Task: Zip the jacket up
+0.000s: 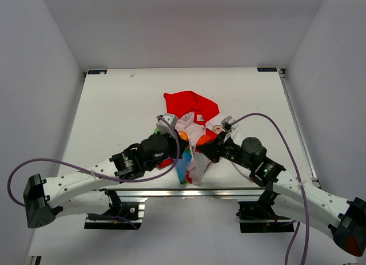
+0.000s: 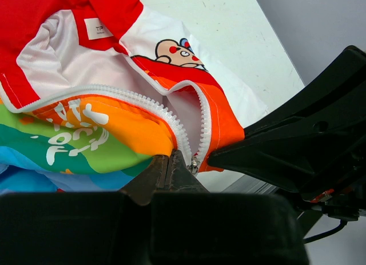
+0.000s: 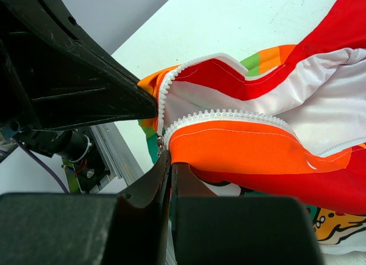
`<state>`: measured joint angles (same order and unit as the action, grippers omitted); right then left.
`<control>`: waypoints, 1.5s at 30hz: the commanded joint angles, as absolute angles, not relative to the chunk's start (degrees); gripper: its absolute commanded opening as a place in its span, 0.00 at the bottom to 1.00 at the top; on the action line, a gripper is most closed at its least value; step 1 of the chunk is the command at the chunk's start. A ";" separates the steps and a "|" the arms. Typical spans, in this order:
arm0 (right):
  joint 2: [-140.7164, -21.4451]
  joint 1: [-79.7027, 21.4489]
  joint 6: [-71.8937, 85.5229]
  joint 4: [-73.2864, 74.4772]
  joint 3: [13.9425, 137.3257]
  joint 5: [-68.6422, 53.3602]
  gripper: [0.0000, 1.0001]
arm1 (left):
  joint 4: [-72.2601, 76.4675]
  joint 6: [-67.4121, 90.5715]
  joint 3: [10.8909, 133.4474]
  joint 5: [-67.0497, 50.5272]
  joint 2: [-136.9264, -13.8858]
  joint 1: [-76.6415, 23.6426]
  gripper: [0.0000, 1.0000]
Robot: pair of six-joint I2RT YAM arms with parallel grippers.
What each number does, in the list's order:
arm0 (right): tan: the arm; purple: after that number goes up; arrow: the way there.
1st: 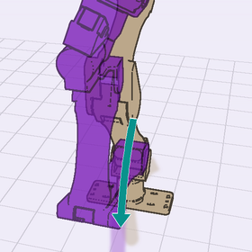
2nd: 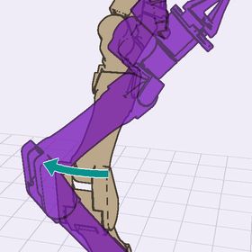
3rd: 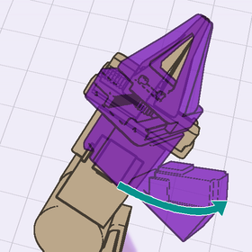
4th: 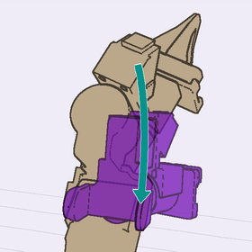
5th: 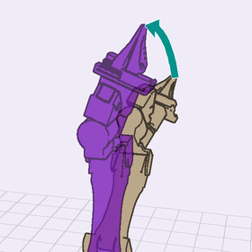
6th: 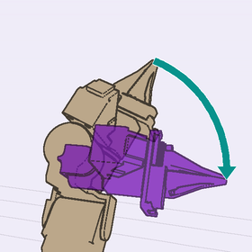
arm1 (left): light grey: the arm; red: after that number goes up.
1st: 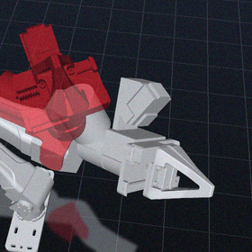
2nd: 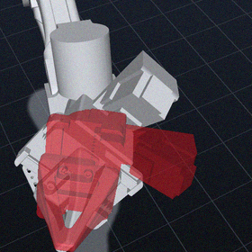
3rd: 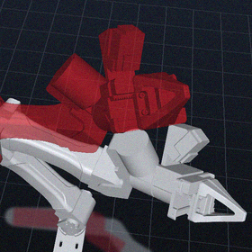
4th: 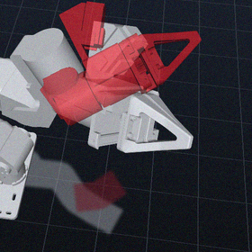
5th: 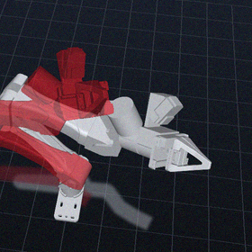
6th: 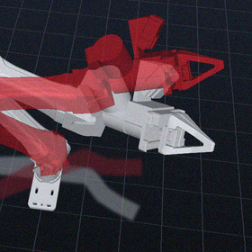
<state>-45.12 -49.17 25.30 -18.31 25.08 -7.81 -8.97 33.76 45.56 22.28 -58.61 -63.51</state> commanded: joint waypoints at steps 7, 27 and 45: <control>-44.03 -49.22 25.49 -20.30 27.07 -7.82 0.00 | -9.05 34.45 45.88 23.64 -57.13 -63.46 0.00; -45.00 -49.22 25.75 -22.59 27.68 -6.50 0.00 | -7.82 34.10 44.30 20.22 -56.60 -63.46 0.00; -47.37 -49.22 28.39 -24.62 29.09 -5.28 0.00 | -7.82 32.00 42.89 17.41 -56.16 -63.46 0.00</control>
